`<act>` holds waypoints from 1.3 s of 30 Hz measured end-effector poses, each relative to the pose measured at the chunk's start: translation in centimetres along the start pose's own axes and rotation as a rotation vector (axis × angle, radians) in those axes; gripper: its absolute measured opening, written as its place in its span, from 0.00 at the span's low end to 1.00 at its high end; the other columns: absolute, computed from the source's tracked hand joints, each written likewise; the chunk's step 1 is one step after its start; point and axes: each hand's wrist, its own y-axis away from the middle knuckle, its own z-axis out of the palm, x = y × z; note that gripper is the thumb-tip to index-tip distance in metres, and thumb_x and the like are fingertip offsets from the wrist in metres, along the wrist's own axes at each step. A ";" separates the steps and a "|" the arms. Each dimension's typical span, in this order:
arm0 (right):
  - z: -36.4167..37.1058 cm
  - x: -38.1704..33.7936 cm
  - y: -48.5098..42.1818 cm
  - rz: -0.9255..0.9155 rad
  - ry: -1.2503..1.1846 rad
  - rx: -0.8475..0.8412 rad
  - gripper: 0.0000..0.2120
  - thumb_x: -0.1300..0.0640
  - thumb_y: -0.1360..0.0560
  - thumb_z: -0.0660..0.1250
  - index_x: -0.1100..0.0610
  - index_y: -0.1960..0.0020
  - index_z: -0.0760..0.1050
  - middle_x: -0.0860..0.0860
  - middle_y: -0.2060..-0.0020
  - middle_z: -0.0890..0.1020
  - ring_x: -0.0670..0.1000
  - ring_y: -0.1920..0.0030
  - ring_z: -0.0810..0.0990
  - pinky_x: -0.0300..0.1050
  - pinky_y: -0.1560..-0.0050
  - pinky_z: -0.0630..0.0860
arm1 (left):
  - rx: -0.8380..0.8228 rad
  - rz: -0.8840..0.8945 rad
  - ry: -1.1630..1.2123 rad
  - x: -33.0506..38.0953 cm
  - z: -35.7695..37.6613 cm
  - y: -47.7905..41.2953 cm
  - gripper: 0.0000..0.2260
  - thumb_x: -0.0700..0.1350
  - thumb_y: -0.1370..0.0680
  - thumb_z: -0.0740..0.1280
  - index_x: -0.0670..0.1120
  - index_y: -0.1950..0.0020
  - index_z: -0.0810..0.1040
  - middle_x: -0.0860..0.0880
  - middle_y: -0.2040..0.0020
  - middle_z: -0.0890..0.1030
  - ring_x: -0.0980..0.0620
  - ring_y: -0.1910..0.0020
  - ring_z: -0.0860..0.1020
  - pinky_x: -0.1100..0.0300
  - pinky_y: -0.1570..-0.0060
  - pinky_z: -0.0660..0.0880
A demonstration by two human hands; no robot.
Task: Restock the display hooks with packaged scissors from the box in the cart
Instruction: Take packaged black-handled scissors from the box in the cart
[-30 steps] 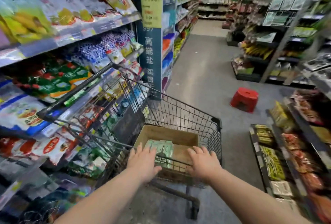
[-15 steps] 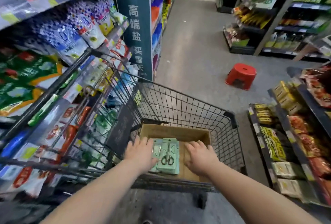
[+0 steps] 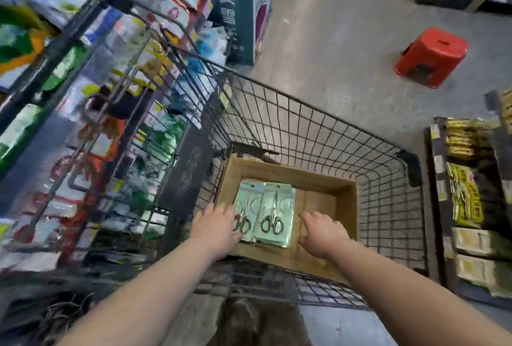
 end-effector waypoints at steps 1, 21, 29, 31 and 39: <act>0.2 0.2 -1.1 -0.001 -0.008 -0.024 0.29 0.48 0.24 0.61 0.51 0.26 0.57 0.55 0.30 0.68 0.57 0.31 0.67 0.57 0.31 0.65 | -0.014 -0.010 0.004 0.1 0.3 -1.0 0.32 0.59 0.21 0.58 0.47 0.22 0.52 0.47 0.22 0.57 0.44 0.23 0.53 0.46 0.27 0.56; 9.0 1.7 -18.8 0.406 -0.638 -0.158 0.32 0.42 0.27 0.67 0.56 0.31 0.61 0.56 0.36 0.74 0.57 0.40 0.76 0.52 0.43 0.76 | -0.247 -0.119 0.242 0.9 11.1 -15.9 0.31 0.53 0.21 0.62 0.48 0.23 0.54 0.47 0.24 0.61 0.46 0.26 0.62 0.47 0.28 0.63; 11.0 2.7 -19.9 0.488 -0.832 -0.157 0.22 0.51 0.26 0.68 0.56 0.36 0.68 0.54 0.45 0.79 0.50 0.56 0.78 0.47 0.51 0.79 | -0.252 -0.120 0.364 2.7 12.4 -18.4 0.28 0.51 0.21 0.61 0.46 0.23 0.57 0.45 0.26 0.63 0.45 0.28 0.64 0.50 0.30 0.65; 11.0 3.2 -19.7 0.494 -0.879 -0.137 0.17 0.54 0.25 0.67 0.55 0.38 0.71 0.52 0.48 0.79 0.47 0.62 0.76 0.46 0.53 0.79 | -0.261 -0.149 0.402 3.2 12.5 -18.9 0.27 0.50 0.21 0.61 0.47 0.24 0.57 0.46 0.25 0.63 0.45 0.28 0.64 0.49 0.30 0.65; 10.3 1.8 -21.0 0.457 -0.923 -0.180 0.27 0.48 0.27 0.69 0.57 0.33 0.67 0.53 0.40 0.77 0.52 0.47 0.77 0.43 0.52 0.72 | -0.265 -0.244 0.503 4.4 12.5 -20.2 0.26 0.49 0.21 0.61 0.49 0.24 0.59 0.47 0.26 0.64 0.45 0.30 0.67 0.49 0.33 0.68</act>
